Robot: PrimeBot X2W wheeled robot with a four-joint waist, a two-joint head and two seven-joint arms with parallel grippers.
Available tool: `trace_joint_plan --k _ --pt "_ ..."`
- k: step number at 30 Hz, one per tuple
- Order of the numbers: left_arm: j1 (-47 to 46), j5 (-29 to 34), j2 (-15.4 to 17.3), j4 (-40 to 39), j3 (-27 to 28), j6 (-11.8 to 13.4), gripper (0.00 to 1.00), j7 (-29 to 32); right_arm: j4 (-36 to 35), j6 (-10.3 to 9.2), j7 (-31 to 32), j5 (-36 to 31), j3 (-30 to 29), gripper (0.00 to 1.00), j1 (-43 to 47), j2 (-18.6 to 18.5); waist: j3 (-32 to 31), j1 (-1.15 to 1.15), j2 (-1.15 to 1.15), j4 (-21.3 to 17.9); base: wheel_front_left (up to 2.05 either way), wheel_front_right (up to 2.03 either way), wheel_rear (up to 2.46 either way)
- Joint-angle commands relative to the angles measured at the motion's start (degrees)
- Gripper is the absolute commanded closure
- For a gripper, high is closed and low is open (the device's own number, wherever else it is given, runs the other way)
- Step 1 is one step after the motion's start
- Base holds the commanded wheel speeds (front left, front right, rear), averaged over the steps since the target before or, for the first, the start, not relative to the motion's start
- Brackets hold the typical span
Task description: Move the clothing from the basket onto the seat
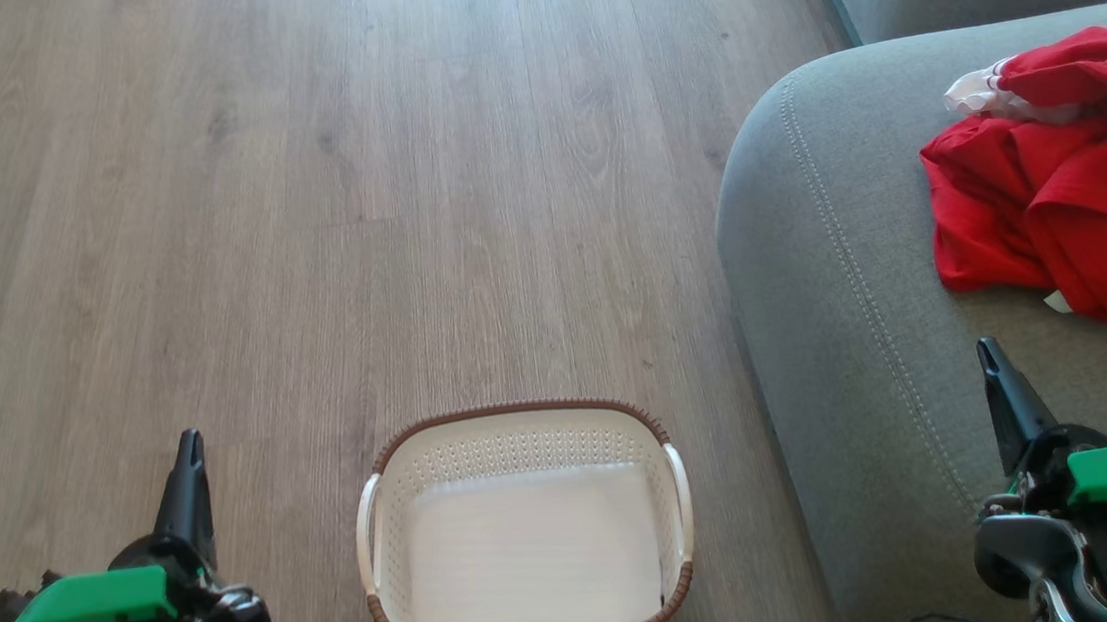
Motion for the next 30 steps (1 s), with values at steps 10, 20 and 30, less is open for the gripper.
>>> trace_joint_plan --k 10,20,30 --pt "-2.94 0.09 0.28 -1.52 2.02 -0.37 1.00 0.34 -1.84 0.47 0.45 -0.16 0.95 1.00 -2.83 0.25 0.00 0.00 0.00 0.00 0.00 0.00 0.00" --pt "-2.94 0.12 0.25 -1.52 2.06 -0.37 1.00 0.37 -1.84 0.47 0.52 -0.23 0.87 1.00 -2.84 0.30 0.00 0.00 0.00 0.00 0.00 0.00 0.00" --pt "-2.94 0.15 0.23 -1.52 2.09 -0.37 1.00 0.39 -1.83 0.47 0.57 -0.28 0.80 1.00 -2.85 0.35 0.00 0.00 0.00 0.00 0.00 0.00 0.00"
